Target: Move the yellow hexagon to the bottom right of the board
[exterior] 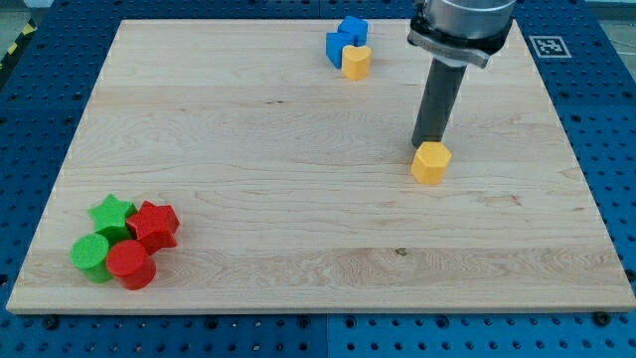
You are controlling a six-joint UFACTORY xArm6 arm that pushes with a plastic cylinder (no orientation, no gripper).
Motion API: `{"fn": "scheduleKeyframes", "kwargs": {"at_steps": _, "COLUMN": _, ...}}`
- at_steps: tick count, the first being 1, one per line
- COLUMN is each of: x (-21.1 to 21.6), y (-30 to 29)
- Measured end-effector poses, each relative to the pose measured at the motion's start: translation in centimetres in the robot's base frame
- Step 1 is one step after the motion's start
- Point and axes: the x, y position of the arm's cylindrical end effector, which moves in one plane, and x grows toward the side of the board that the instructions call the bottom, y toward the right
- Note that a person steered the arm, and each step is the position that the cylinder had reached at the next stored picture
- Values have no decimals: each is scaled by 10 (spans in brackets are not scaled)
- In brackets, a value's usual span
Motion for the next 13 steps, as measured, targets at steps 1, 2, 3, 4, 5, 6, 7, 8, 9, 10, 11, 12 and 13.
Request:
{"fn": "scheduleKeyframes", "kwargs": {"at_steps": 1, "x": 19, "y": -1}}
{"fn": "scheduleKeyframes", "kwargs": {"at_steps": 2, "x": 39, "y": -2}}
{"fn": "scheduleKeyframes", "kwargs": {"at_steps": 3, "x": 42, "y": -22}}
{"fn": "scheduleKeyframes", "kwargs": {"at_steps": 4, "x": 62, "y": -25}}
{"fn": "scheduleKeyframes", "kwargs": {"at_steps": 5, "x": 80, "y": 2}}
{"fn": "scheduleKeyframes", "kwargs": {"at_steps": 6, "x": 88, "y": 18}}
{"fn": "scheduleKeyframes", "kwargs": {"at_steps": 7, "x": 88, "y": 27}}
{"fn": "scheduleKeyframes", "kwargs": {"at_steps": 8, "x": 80, "y": 32}}
{"fn": "scheduleKeyframes", "kwargs": {"at_steps": 9, "x": 78, "y": 40}}
{"fn": "scheduleKeyframes", "kwargs": {"at_steps": 10, "x": 83, "y": 56}}
{"fn": "scheduleKeyframes", "kwargs": {"at_steps": 11, "x": 112, "y": 57}}
{"fn": "scheduleKeyframes", "kwargs": {"at_steps": 12, "x": 123, "y": 62}}
{"fn": "scheduleKeyframes", "kwargs": {"at_steps": 13, "x": 132, "y": 70}}
